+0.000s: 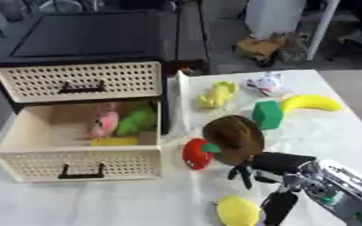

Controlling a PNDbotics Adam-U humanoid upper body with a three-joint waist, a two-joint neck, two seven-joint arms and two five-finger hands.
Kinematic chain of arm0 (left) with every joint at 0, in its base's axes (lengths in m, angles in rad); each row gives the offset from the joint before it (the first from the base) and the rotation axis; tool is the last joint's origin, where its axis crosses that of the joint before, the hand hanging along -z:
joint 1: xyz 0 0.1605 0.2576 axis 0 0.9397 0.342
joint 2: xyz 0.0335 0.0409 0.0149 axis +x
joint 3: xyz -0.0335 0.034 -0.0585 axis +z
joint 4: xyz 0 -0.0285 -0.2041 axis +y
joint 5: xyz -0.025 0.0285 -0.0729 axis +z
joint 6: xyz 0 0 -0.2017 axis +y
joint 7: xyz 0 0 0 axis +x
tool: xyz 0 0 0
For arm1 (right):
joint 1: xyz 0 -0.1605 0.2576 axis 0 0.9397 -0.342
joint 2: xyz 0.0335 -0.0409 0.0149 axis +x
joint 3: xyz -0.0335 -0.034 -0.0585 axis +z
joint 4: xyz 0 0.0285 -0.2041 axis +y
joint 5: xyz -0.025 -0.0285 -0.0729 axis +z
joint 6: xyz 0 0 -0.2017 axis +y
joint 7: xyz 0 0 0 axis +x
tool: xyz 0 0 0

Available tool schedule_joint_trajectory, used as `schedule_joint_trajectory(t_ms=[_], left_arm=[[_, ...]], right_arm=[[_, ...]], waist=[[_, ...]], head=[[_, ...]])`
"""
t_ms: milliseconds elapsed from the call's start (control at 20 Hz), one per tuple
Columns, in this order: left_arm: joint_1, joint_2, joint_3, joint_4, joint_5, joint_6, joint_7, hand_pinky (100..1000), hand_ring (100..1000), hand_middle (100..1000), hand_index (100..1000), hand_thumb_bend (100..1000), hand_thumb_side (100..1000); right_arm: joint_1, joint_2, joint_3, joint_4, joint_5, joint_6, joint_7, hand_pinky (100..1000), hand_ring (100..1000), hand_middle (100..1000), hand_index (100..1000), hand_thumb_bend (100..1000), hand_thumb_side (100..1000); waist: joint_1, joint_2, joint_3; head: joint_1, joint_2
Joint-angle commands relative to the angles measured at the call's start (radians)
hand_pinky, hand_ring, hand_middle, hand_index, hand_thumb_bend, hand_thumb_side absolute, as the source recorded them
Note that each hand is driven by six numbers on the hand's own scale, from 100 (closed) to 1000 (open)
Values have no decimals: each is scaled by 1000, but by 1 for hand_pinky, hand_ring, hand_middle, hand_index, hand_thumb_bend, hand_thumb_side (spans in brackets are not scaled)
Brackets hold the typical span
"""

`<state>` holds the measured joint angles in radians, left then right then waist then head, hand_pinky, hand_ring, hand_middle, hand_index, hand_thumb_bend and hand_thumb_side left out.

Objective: Pick up objects from table and place into drawer.

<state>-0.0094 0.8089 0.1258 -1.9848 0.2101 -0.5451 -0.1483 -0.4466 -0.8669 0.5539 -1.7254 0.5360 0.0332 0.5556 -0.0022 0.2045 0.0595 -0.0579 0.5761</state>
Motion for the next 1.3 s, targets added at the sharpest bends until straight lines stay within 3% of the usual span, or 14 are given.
schedule_joint_trajectory(t_ms=[50, 400, 1300], left_arm=[[-2, 17, 9, -15, -2, -4, -3, 138, 254, 312, 737, 100, 880], [2, 13, 11, -15, -4, -4, -5, 135, 252, 310, 734, 100, 878], [9, 0, 13, -15, -9, -7, -5, 128, 250, 306, 729, 100, 876]], right_arm=[[-2, -29, -17, -19, 11, -4, -9, 688, 780, 547, 849, 1000, 581], [13, -21, -20, -12, 10, 7, -23, 639, 739, 500, 762, 1000, 557], [17, 42, -16, 73, 15, 21, -47, 583, 662, 495, 709, 974, 492]], waist=[[2, -11, -2], [1, -10, -5], [5, -2, 2]], head=[[1, 4], [2, 3], [-6, -5]])
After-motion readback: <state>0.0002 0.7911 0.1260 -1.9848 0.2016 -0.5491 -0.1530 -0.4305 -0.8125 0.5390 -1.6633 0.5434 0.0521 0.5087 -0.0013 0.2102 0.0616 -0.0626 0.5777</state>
